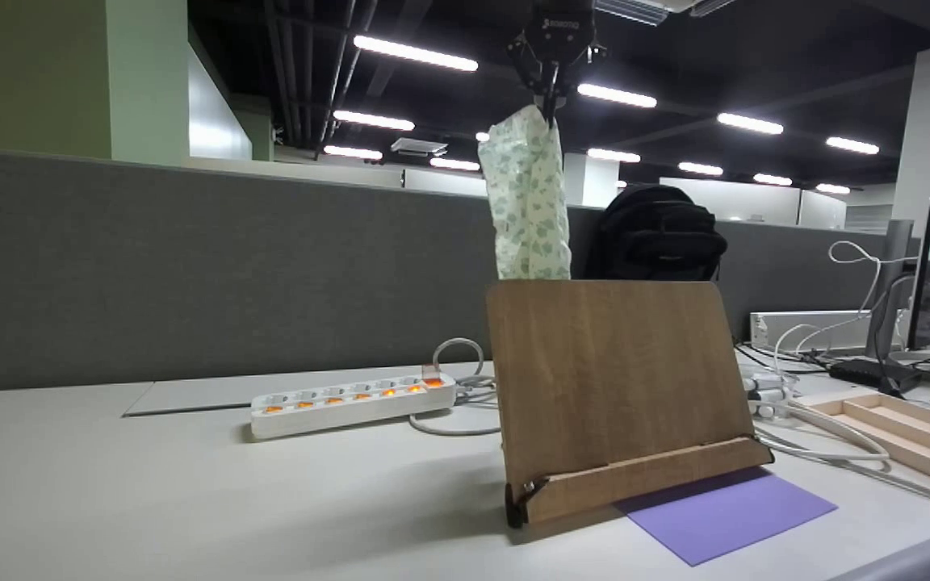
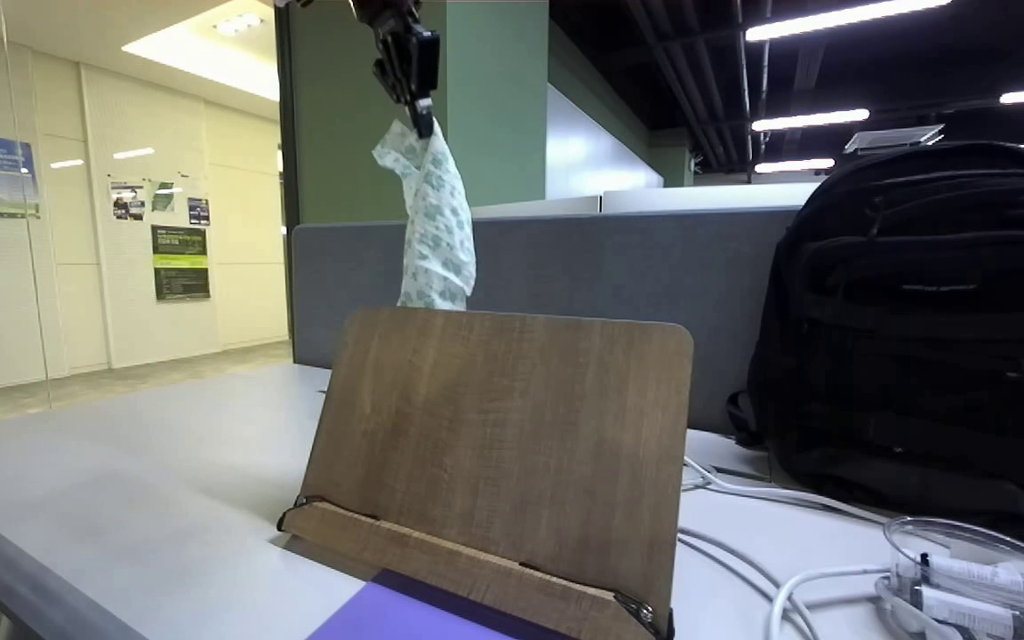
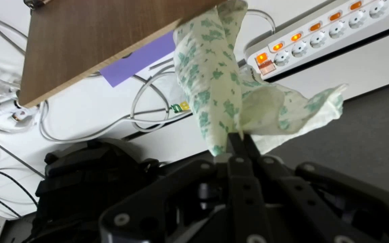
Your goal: Pick the cloth on the counter and put it on the board
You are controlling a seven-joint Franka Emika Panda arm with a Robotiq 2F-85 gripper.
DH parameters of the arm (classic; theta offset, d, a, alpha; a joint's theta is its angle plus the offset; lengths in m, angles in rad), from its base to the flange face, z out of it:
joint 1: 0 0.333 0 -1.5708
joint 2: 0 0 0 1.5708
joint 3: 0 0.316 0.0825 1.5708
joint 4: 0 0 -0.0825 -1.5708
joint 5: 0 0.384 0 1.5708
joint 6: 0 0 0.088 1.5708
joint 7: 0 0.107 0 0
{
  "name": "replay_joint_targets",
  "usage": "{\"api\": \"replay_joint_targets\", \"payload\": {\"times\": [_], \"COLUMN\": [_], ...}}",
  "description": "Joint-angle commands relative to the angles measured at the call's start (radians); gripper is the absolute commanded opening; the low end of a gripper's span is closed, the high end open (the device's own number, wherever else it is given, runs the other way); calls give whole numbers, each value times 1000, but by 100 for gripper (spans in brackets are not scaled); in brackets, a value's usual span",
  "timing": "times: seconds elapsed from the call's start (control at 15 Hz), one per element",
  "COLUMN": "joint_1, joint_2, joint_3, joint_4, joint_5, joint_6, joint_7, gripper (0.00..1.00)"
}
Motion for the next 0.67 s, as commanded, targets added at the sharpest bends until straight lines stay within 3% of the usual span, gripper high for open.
{"api": "replay_joint_targets", "payload": {"times": [0.0,0.6], "joint_1": [-31,-42], "joint_2": [-74,-148], "joint_3": [-5,-32], "joint_4": [-107,-218], "joint_5": [53,121], "joint_6": [-37,-343], "joint_7": [-49,-316], "gripper": [0,0]}}
